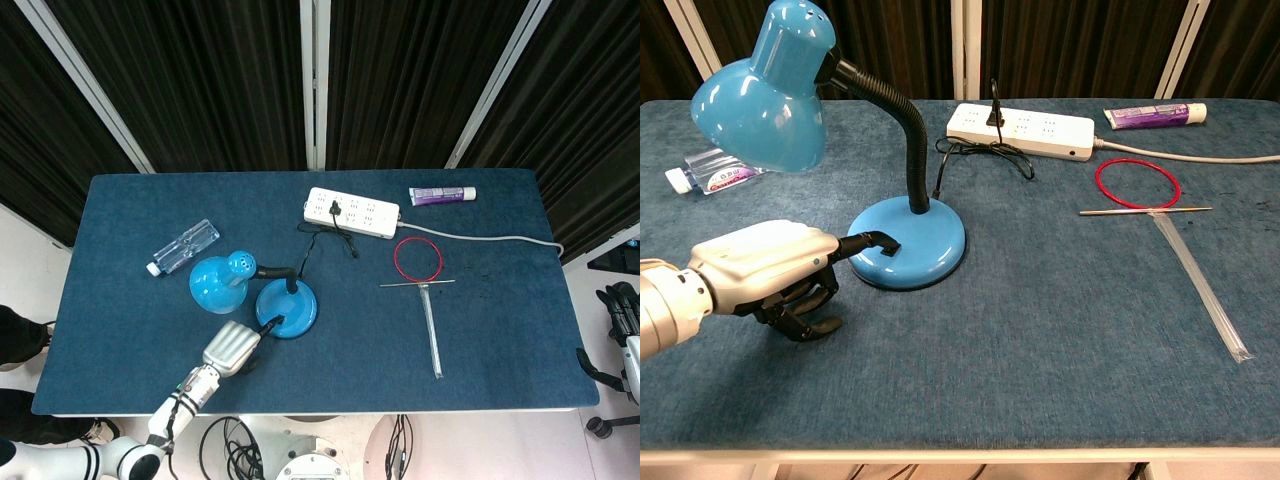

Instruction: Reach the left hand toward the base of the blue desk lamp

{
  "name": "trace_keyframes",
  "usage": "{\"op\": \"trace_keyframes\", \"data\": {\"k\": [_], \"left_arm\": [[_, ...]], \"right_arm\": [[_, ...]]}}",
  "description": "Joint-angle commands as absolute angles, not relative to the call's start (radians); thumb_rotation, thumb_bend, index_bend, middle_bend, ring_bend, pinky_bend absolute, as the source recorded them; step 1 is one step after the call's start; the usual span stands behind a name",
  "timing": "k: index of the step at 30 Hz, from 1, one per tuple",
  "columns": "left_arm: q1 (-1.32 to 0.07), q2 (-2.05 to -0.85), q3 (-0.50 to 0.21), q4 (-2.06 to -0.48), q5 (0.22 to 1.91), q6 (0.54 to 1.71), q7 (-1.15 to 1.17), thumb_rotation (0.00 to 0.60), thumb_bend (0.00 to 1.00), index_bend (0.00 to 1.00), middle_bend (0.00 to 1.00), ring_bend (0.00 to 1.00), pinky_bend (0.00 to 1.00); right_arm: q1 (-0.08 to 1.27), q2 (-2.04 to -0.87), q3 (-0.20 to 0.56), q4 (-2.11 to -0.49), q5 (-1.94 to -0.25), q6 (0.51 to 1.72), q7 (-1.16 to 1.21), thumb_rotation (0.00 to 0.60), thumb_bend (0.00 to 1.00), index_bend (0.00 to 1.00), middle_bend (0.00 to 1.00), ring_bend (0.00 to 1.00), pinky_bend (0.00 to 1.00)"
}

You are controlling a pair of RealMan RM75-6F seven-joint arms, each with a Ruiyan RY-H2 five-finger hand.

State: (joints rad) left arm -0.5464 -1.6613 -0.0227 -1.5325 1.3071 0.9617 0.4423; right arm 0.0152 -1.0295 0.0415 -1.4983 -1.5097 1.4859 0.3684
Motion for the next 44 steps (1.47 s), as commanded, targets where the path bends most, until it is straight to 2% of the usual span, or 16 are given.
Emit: {"op": "trace_keyframes", "data": {"k": [1, 10, 18, 24, 28, 31, 33, 35, 36, 37, 38, 41, 42, 44], "left_arm": [[-0.553, -1.662, -0.025, -1.528, 1.292, 0.951, 0.442, 0.600, 0.39, 0.07, 0.83, 0.80, 0.78], [-0.557, -1.624, -0.029, -1.583, 1.282, 0.979, 0.468, 0.600, 0.41, 0.08, 0.84, 0.80, 0.79], [-0.466, -1.484, 0.009, -1.674, 1.333, 1.147, 0.463, 0.600, 0.41, 0.10, 0.84, 0.80, 0.79], [-0.368, -1.372, 0.026, -1.644, 1.305, 1.264, 0.411, 0.600, 0.41, 0.12, 0.83, 0.80, 0.79], [-0.310, -1.325, 0.009, -1.616, 1.324, 1.371, 0.356, 0.600, 0.41, 0.13, 0.83, 0.80, 0.78], [-0.271, -1.289, -0.007, -1.603, 1.363, 1.453, 0.272, 0.600, 0.34, 0.13, 0.78, 0.76, 0.73], [-0.250, -1.260, -0.011, -1.603, 1.384, 1.489, 0.223, 0.600, 0.21, 0.13, 0.69, 0.66, 0.67], [-0.233, -1.232, -0.015, -1.607, 1.398, 1.515, 0.196, 0.600, 0.13, 0.13, 0.51, 0.46, 0.56], [-0.226, -1.219, -0.018, -1.609, 1.403, 1.526, 0.190, 0.600, 0.11, 0.13, 0.41, 0.35, 0.50], [-0.220, -1.206, -0.021, -1.612, 1.407, 1.536, 0.186, 0.600, 0.10, 0.13, 0.34, 0.27, 0.45], [-0.212, -1.191, -0.024, -1.618, 1.411, 1.548, 0.180, 0.600, 0.08, 0.13, 0.24, 0.17, 0.36], [-0.195, -1.150, -0.026, -1.639, 1.425, 1.565, 0.158, 0.600, 0.05, 0.12, 0.09, 0.02, 0.19], [-0.191, -1.141, -0.025, -1.642, 1.428, 1.567, 0.157, 0.600, 0.04, 0.11, 0.06, 0.00, 0.14], [-0.183, -1.119, -0.019, -1.656, 1.435, 1.563, 0.162, 0.600, 0.03, 0.11, 0.04, 0.00, 0.11]], "right_arm": [[0.014, -1.028, 0.042, -1.501, -1.511, 1.488, 0.367, 0.600, 0.29, 0.00, 0.00, 0.00, 0.00], [0.015, -1.023, 0.043, -1.509, -1.507, 1.485, 0.357, 0.600, 0.29, 0.00, 0.00, 0.00, 0.00], [0.021, -1.026, 0.040, -1.523, -1.520, 1.483, 0.337, 0.600, 0.29, 0.00, 0.00, 0.00, 0.00], [0.016, -1.021, 0.034, -1.549, -1.541, 1.502, 0.311, 0.600, 0.29, 0.00, 0.00, 0.00, 0.00], [0.012, -1.021, 0.028, -1.561, -1.549, 1.509, 0.296, 0.600, 0.29, 0.00, 0.00, 0.00, 0.00], [0.011, -1.019, 0.024, -1.575, -1.558, 1.513, 0.278, 0.600, 0.29, 0.00, 0.00, 0.00, 0.00], [0.012, -1.017, 0.022, -1.587, -1.566, 1.516, 0.264, 0.600, 0.29, 0.00, 0.00, 0.00, 0.00], [0.013, -1.016, 0.022, -1.597, -1.571, 1.520, 0.254, 0.600, 0.29, 0.00, 0.00, 0.00, 0.00], [0.013, -1.015, 0.021, -1.601, -1.573, 1.520, 0.250, 0.600, 0.29, 0.00, 0.00, 0.00, 0.00], [0.013, -1.016, 0.021, -1.604, -1.574, 1.521, 0.247, 0.600, 0.29, 0.00, 0.00, 0.00, 0.00], [0.014, -1.016, 0.021, -1.606, -1.575, 1.520, 0.242, 0.600, 0.29, 0.00, 0.00, 0.00, 0.00], [0.015, -1.019, 0.019, -1.608, -1.573, 1.516, 0.233, 0.600, 0.29, 0.00, 0.00, 0.00, 0.00], [0.015, -1.020, 0.018, -1.607, -1.572, 1.515, 0.231, 0.600, 0.29, 0.00, 0.00, 0.00, 0.00], [0.014, -1.022, 0.018, -1.605, -1.570, 1.515, 0.228, 0.600, 0.29, 0.00, 0.00, 0.00, 0.00]]}}
